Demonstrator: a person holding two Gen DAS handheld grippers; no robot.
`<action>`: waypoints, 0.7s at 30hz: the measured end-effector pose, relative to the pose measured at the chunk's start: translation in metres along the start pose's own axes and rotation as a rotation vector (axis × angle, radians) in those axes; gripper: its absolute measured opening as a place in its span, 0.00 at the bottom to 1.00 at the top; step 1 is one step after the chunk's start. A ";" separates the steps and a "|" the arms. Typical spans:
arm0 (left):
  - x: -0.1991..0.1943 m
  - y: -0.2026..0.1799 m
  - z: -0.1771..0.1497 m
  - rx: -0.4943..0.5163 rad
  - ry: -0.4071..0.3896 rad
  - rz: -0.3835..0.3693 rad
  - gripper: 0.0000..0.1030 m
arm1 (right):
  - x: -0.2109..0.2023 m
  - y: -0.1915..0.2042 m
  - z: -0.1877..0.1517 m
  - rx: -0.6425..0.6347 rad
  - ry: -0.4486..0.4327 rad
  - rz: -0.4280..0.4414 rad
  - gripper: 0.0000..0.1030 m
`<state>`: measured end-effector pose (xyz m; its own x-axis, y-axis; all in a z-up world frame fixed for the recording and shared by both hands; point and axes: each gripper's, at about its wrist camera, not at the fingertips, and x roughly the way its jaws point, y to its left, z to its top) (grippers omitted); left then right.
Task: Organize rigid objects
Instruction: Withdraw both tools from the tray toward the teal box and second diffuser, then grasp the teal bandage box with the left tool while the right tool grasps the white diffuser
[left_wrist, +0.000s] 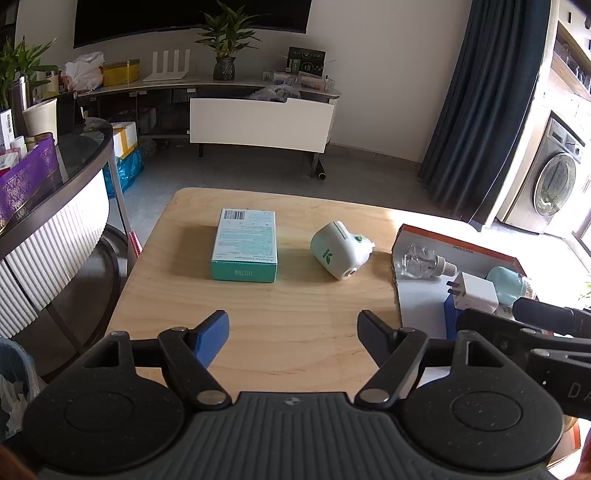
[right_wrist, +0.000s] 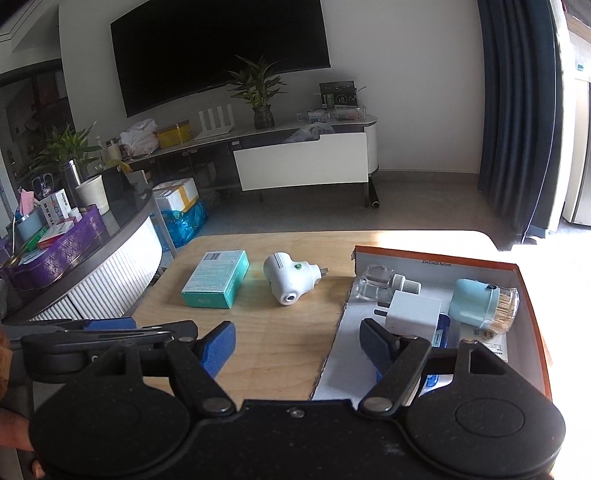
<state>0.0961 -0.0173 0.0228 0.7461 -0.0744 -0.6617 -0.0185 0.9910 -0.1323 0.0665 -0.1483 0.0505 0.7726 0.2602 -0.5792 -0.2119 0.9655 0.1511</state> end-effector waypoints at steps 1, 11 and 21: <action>0.001 0.001 0.000 -0.002 0.001 0.002 0.76 | 0.003 0.001 0.000 -0.003 0.004 0.002 0.86; 0.038 0.024 0.012 -0.016 -0.001 0.067 0.89 | 0.038 0.009 0.007 -0.025 0.042 0.012 0.86; 0.124 0.037 0.050 -0.011 0.032 0.085 1.00 | 0.085 0.004 0.020 0.001 0.086 0.008 0.87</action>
<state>0.2211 0.0160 -0.0277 0.7200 0.0066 -0.6939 -0.0882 0.9927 -0.0821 0.1432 -0.1227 0.0176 0.7166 0.2665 -0.6445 -0.2176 0.9634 0.1564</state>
